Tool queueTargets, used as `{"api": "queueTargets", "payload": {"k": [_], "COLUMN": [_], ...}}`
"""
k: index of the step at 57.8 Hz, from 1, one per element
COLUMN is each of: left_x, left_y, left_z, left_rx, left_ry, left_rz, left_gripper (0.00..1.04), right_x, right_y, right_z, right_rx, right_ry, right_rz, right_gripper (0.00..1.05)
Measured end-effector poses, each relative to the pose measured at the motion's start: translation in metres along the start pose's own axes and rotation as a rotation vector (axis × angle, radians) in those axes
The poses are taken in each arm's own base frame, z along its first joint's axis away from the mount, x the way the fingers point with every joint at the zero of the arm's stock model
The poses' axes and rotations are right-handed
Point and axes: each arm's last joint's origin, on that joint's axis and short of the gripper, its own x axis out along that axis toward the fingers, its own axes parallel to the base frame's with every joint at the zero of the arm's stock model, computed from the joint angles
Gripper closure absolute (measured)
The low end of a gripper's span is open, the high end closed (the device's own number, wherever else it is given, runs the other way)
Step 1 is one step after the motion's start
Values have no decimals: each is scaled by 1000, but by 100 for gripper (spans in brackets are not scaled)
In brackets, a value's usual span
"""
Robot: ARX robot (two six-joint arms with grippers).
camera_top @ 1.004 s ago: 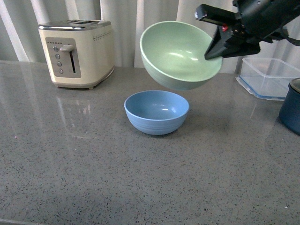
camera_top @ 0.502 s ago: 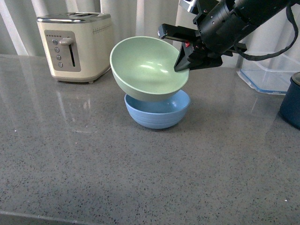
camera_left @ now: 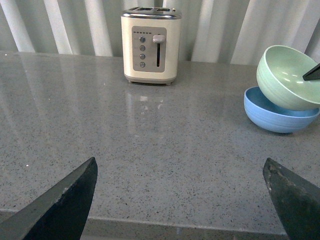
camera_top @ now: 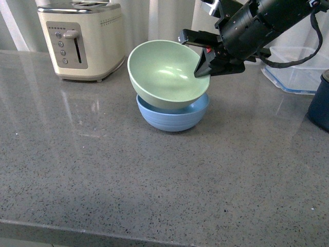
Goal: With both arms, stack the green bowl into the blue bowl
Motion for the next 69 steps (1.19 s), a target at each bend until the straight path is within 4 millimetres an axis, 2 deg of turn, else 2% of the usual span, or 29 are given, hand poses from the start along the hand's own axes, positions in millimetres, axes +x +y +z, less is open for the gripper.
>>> {"api": "queueTargets", "payload": {"k": [20,44,49,55,57,63,69], "left_x": [0,0,0,0,0,0,0], "left_y": [0,0,0,0,0,0,0], "left_z": [0,0,0,0,0,0,0], "left_rx": [0,0,0,0,0,0,0], "left_ry": [0,0,0,0,0,0,0], "left_rz": [0,0,0,0,0,0,0], "left_gripper": [7,7,7,7,7,7,7], "right_x": [-1,-6,-16,-37,-44,-67,-101], "right_y": [-12,-18,-17,-14,-13,-8,-3], "right_z": [-4,-10,-10,-12,-13,-22,-44], "right_rx": [9,65,71,66,67,66,80], "right_ry": [-9,0,-14,-46,-54,-75,-94], "right_rz": [0,17,9,-7,-10,-27,-62], "right_gripper": [103,44,29,10,8,10,10]}}
